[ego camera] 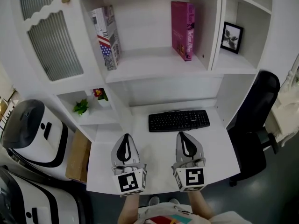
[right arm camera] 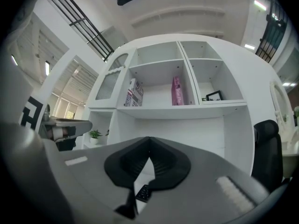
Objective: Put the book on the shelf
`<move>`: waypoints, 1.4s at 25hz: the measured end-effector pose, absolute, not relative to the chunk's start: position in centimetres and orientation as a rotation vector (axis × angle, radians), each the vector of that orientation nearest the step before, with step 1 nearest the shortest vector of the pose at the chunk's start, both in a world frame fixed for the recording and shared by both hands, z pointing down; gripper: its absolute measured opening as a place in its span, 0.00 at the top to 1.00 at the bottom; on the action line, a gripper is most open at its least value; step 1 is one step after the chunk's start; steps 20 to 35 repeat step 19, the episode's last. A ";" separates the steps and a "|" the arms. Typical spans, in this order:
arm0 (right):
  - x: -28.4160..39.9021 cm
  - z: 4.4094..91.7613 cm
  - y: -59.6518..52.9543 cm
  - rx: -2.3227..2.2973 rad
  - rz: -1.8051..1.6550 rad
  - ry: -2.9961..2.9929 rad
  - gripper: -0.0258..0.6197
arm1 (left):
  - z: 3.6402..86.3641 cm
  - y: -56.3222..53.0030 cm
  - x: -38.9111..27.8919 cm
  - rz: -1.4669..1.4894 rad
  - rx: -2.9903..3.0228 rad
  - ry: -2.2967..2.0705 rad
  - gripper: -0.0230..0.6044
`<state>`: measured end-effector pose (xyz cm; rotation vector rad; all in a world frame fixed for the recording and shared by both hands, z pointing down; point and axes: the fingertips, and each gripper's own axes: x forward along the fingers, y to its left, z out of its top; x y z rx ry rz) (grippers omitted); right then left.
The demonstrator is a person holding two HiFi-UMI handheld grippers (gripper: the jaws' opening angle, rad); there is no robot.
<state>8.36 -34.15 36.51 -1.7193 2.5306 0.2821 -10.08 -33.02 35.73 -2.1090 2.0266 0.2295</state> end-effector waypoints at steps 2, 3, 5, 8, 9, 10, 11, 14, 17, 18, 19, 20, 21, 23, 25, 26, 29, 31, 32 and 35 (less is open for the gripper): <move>8.6 36.4 -34.3 -1.723 0.278 2.523 0.96 | 36.1 -33.0 -10.4 0.227 -2.105 2.041 0.97; 8.7 36.4 -34.3 -1.726 0.276 2.522 0.96 | 36.2 -32.9 -10.6 0.226 -2.102 2.047 0.97; 8.8 36.7 -34.5 -1.733 0.261 2.522 0.96 | 36.2 -32.7 -11.0 0.228 -2.094 2.059 0.97; 8.7 37.1 -34.6 -1.739 0.237 2.527 0.96 | 35.5 -32.3 -11.7 0.228 -2.078 2.081 0.97; 8.6 37.1 -34.6 -1.740 0.231 2.530 0.96 | 35.4 -32.2 -11.8 0.227 -2.073 2.085 0.97; 8.5 37.3 -34.7 -1.741 0.221 2.532 0.96 | 35.3 -32.1 -12.0 0.227 -2.070 2.086 0.97; 8.4 37.4 -34.7 -1.742 0.213 2.534 0.96 | 35.3 -32.1 -12.1 0.228 -2.068 2.086 0.97; 8.0 37.7 -34.5 -1.730 0.206 2.548 0.96 | 35.8 -31.9 -12.2 0.223 -2.068 2.083 0.97; 7.8 37.7 -34.3 -1.724 0.210 2.560 0.96 | 36.1 -31.8 -12.0 0.222 -2.072 2.081 0.97; 7.9 37.7 -34.2 -1.724 0.212 2.563 0.96 | 36.1 -31.7 -12.0 0.224 -2.073 2.081 0.97; 7.9 37.7 -34.1 -1.723 0.214 2.566 0.96 | 36.1 -31.7 -11.9 0.226 -2.074 2.082 0.97; 7.9 37.7 -34.1 -1.723 0.214 2.566 0.96 | 36.1 -31.7 -11.9 0.226 -2.074 2.082 0.97; 7.9 37.7 -34.1 -1.723 0.214 2.566 0.96 | 36.1 -31.7 -11.9 0.226 -2.074 2.082 0.97; 7.9 37.7 -34.1 -1.723 0.214 2.566 0.96 | 36.1 -31.7 -11.9 0.226 -2.074 2.082 0.97; 7.9 37.7 -34.1 -1.723 0.214 2.566 0.96 | 36.1 -31.7 -11.9 0.226 -2.074 2.082 0.97; 7.9 37.7 -34.1 -1.723 0.214 2.566 0.96 | 36.1 -31.7 -11.9 0.226 -2.074 2.082 0.97; 7.9 37.7 -34.1 -1.723 0.214 2.566 0.96 | 36.1 -31.7 -11.9 0.226 -2.074 2.082 0.97; 7.9 37.7 -34.1 -1.723 0.214 2.566 0.96 | 36.1 -31.7 -11.9 0.226 -2.074 2.082 0.97; 7.9 37.7 -34.1 -1.723 0.214 2.566 0.96 | 36.1 -31.7 -11.9 0.226 -2.074 2.082 0.97; 7.9 37.7 -34.1 -1.723 0.214 2.566 0.96 | 36.1 -31.7 -11.9 0.226 -2.074 2.082 0.97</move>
